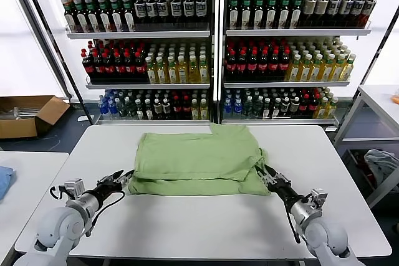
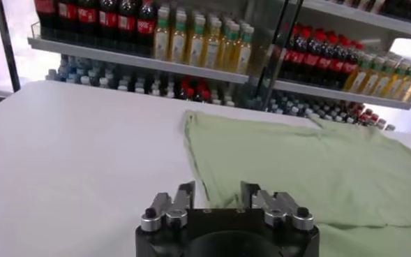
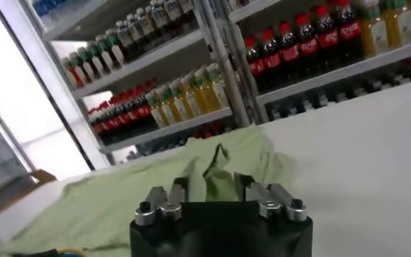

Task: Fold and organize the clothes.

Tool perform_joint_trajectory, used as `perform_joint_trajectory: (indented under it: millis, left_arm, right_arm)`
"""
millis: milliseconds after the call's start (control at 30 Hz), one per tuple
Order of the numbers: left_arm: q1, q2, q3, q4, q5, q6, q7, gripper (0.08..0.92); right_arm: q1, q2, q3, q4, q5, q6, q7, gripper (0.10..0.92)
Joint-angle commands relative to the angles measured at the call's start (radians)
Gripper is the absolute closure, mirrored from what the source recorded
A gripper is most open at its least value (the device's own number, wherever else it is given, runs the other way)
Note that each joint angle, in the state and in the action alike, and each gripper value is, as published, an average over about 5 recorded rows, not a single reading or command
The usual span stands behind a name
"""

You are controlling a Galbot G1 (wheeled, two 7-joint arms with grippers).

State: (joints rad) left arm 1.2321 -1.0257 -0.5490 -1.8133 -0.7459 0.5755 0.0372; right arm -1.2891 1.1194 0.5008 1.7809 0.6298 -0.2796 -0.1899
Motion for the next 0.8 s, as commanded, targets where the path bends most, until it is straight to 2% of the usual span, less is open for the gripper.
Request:
perform_joint_trajectory:
  millis: [33, 100, 200, 267, 400, 500, 800]
  left_arm:
    - [0.06, -0.009, -0.006, -0.035, 0.016, 0.001, -0.009, 0.372]
    - [0.062, -0.023, 0.005, -0.03, 0.028, 0.001, -0.01, 0.32]
    - [0.062, -0.041, 0.014, -0.028, 0.034, 0.001, -0.011, 0.237]
    - [0.061, -0.047, 0.019, -0.03, 0.035, 0.001, -0.011, 0.198]
    - [0.055, -0.05, 0.031, -0.019, 0.036, 0.001, -0.01, 0.181]
    - [0.047, -0.053, 0.036, -0.006, 0.035, 0.001, -0.011, 0.22]
    - [0.043, -0.054, 0.04, 0.019, 0.033, 0.001, -0.004, 0.472]
  right_arm:
    - [-0.109, -0.002, 0.017, 0.05, -0.135, -0.007, 0.028, 0.272]
    - [-0.109, 0.002, 0.013, 0.047, -0.136, -0.011, 0.026, 0.232]
    - [-0.098, 0.009, -0.001, 0.038, -0.136, -0.016, 0.028, 0.243]
    - [-0.086, 0.016, -0.011, 0.03, -0.135, -0.017, 0.031, 0.292]
    - [-0.073, 0.025, -0.02, 0.024, -0.132, -0.016, 0.03, 0.405]
    - [-0.071, 0.025, -0.023, 0.021, -0.131, -0.014, 0.027, 0.483]
    - [-0.072, 0.019, -0.028, 0.014, -0.125, -0.009, 0.014, 0.734]
